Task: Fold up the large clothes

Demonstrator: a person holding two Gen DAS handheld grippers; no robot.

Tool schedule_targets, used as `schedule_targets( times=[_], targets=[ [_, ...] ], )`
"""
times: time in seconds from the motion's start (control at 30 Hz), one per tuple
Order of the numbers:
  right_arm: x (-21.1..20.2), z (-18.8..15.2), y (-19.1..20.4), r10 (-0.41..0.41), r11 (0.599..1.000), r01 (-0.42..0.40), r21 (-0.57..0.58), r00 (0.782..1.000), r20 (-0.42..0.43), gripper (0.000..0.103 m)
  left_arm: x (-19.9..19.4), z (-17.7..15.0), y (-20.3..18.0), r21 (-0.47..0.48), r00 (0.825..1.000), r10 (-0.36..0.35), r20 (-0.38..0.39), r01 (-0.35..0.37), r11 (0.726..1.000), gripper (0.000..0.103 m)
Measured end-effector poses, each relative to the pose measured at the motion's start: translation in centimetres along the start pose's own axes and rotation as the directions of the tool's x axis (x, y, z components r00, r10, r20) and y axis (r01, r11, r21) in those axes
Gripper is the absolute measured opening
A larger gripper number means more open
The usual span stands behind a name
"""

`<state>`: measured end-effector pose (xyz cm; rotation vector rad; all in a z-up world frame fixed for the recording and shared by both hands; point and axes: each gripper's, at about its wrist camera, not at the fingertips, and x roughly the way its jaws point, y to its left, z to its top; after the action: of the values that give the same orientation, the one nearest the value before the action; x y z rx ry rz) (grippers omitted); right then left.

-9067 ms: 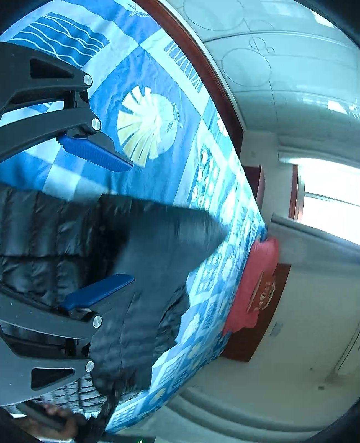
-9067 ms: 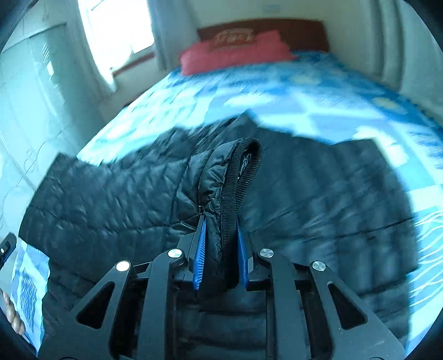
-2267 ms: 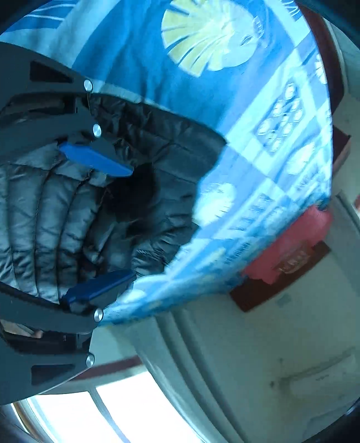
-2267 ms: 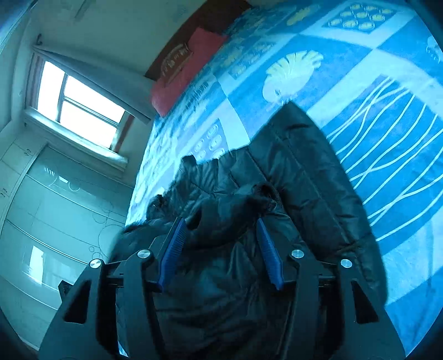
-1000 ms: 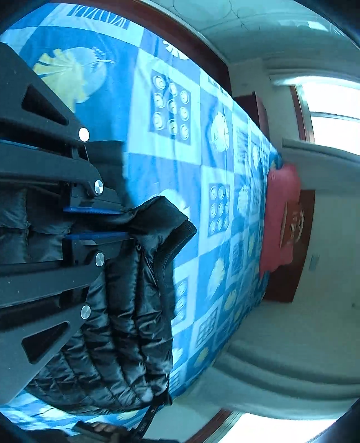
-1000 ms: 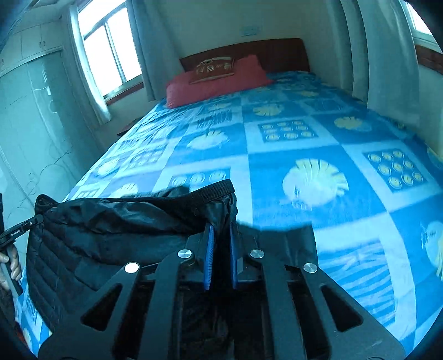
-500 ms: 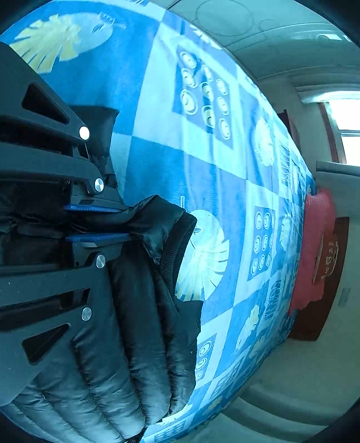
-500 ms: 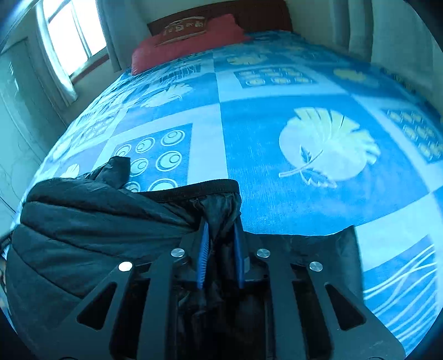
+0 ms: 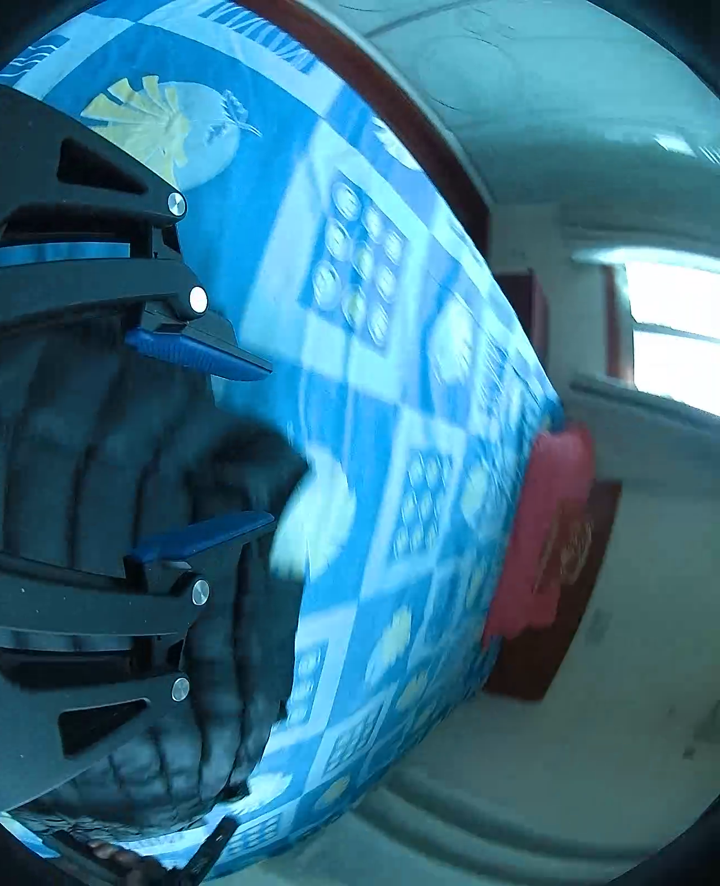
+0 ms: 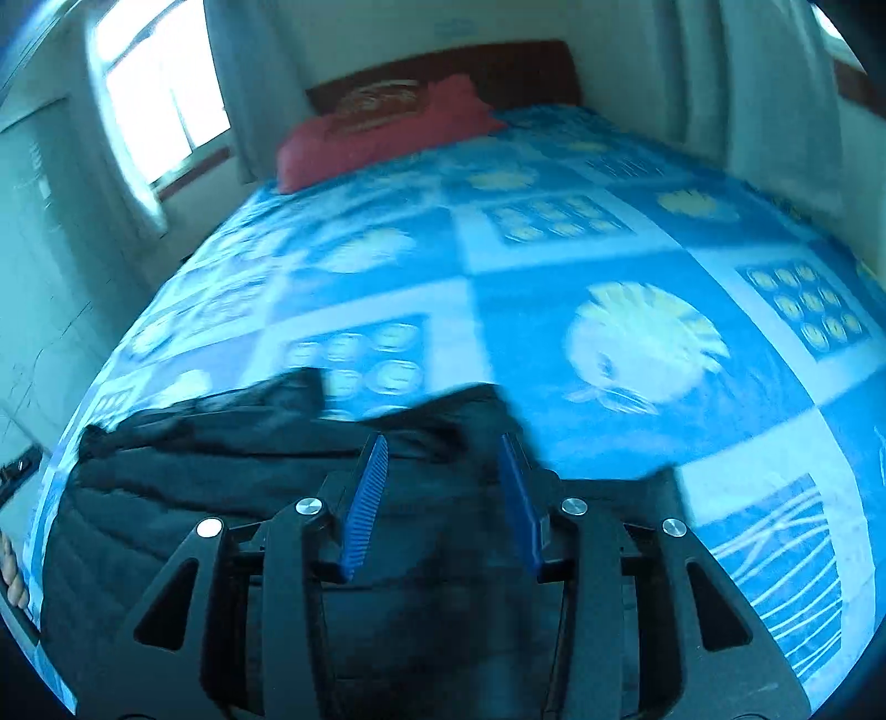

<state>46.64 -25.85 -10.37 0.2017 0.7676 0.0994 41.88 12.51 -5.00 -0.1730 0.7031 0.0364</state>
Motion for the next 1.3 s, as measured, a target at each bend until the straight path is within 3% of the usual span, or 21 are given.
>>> schedule_targets(
  times=[0.1,0.2,0.3,0.4,0.5,0.63,0.77,0.87,1.0,1.07,1.13,1.3],
  targets=[
    [1.4,-0.2,3.7,0.036,0.998,-0.037,-0.051,0.999,-0.026,0.041,1.4,-0.6,-4.3,0.045,0.997,-0.064,-0.047,0.067,0.997,0.049],
    [3.6,-1.0,5.8,0.027,0.995,-0.033,-0.094,0.997,-0.067,0.041,4.0,-1.7,-7.2,0.051,0.992,-0.084,-0.094,0.089,0.995,0.049],
    [6.8,-3.2,6.6,-0.045,0.984,0.023,-0.179,0.992,-0.117,0.044,8.1,-3.6,-8.6,0.093,0.979,-0.029,-0.2,0.049,0.995,0.051],
    [7.4,-3.3,6.3,-0.039,0.988,0.019,-0.156,0.991,-0.125,0.044,9.7,-4.3,-9.1,0.125,0.976,0.019,-0.217,0.008,0.992,0.051],
    [5.4,-3.3,6.4,-0.058,0.984,0.038,-0.175,0.992,-0.111,0.044,8.0,-4.0,-8.9,0.146,0.978,0.031,-0.206,-0.001,0.989,0.05],
    [2.2,-4.8,5.9,-0.094,0.974,0.083,-0.21,0.995,-0.043,0.047,3.3,-4.4,-6.6,0.063,0.993,-0.024,-0.113,0.032,0.998,0.05],
    [4.4,-6.1,4.2,-0.056,0.989,0.044,-0.141,0.995,-0.085,0.049,6.5,-6.4,-5.3,0.026,0.983,-0.031,-0.181,0.036,0.999,0.05],
    [3.9,-5.7,4.7,-0.084,0.985,0.07,-0.161,0.993,-0.085,0.049,6.5,-6.0,-6.0,0.054,0.982,0.007,-0.187,0.003,0.999,0.05],
    [-0.5,-6.3,4.0,-0.058,0.993,0.053,-0.105,0.998,-0.039,0.051,2.4,-6.2,-4.9,0.028,0.987,-0.035,-0.158,0.04,0.999,0.05],
    [-2.7,-7.0,3.2,-0.062,0.995,0.061,-0.079,0.998,-0.016,0.059,0.1,-7.0,-3.8,0.01,0.99,-0.036,-0.139,0.038,0.999,0.05],
    [-4.7,-7.9,2.3,-0.062,0.997,0.062,-0.047,0.998,-0.005,0.059,-1.8,-7.9,-2.5,-0.017,0.991,-0.044,-0.127,0.042,0.999,0.051],
    [-8.3,-10.9,-0.4,-0.081,0.996,0.081,0.033,0.997,-0.015,0.059,-5.9,-11.1,0.5,-0.08,0.994,-0.008,-0.111,-0.001,0.997,0.051]
  ],
)
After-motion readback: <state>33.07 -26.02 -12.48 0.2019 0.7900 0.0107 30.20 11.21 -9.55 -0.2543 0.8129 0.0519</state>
